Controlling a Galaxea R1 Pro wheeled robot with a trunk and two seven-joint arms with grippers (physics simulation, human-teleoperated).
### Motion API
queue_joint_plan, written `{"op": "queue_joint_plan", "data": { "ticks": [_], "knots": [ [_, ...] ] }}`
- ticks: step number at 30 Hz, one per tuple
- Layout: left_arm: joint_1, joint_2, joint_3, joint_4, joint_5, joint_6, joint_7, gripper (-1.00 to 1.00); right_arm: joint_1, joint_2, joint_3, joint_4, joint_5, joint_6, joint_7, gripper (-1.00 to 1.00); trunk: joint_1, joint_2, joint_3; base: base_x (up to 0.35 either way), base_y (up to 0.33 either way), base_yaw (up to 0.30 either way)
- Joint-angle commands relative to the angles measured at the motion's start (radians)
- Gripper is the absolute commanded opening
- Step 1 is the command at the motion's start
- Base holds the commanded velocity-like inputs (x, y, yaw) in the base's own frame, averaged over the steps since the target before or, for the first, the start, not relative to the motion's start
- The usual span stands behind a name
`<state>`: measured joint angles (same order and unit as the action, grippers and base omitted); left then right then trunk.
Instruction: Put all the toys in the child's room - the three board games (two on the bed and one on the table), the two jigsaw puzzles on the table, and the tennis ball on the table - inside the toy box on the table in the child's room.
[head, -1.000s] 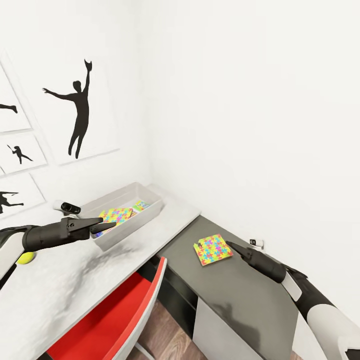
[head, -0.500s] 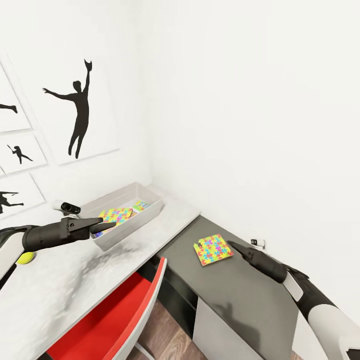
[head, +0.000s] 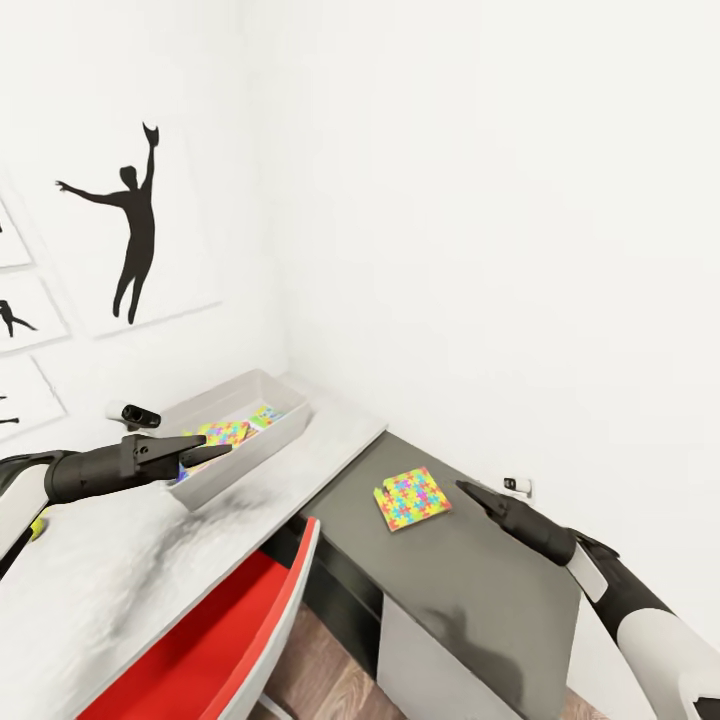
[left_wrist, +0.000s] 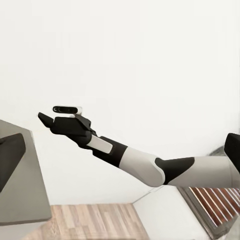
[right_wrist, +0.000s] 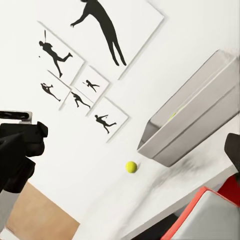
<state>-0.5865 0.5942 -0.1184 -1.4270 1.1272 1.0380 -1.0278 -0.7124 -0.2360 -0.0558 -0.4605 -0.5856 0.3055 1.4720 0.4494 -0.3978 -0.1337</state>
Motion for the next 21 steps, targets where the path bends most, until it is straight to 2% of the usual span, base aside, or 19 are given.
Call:
{"op": "queue_joint_plan", "data": {
  "ticks": [1,9,21],
  "knots": [
    [-0.001,0.001,-0.002,0.000,0.002,0.004,-0.002,1.00,-0.001,0.000,-0.001,0.001,-0.002,0.011,0.003,1.00,0.001,-0.002,-0.001,-0.048,0.000,-0.222],
    [-0.001,0.001,-0.002,0.000,0.002,0.003,-0.002,1.00,-0.001,-0.001,-0.001,0.001,-0.002,0.011,0.002,1.00,0.001,-0.002,0.007,-0.076,0.000,-0.228],
    [-0.001,0.001,-0.002,0.000,0.002,0.002,-0.002,1.00,-0.001,-0.002,0.000,0.001,-0.002,0.010,0.002,1.00,0.001,-0.002,0.020,-0.010,0.000,-0.231]
  ]
}}
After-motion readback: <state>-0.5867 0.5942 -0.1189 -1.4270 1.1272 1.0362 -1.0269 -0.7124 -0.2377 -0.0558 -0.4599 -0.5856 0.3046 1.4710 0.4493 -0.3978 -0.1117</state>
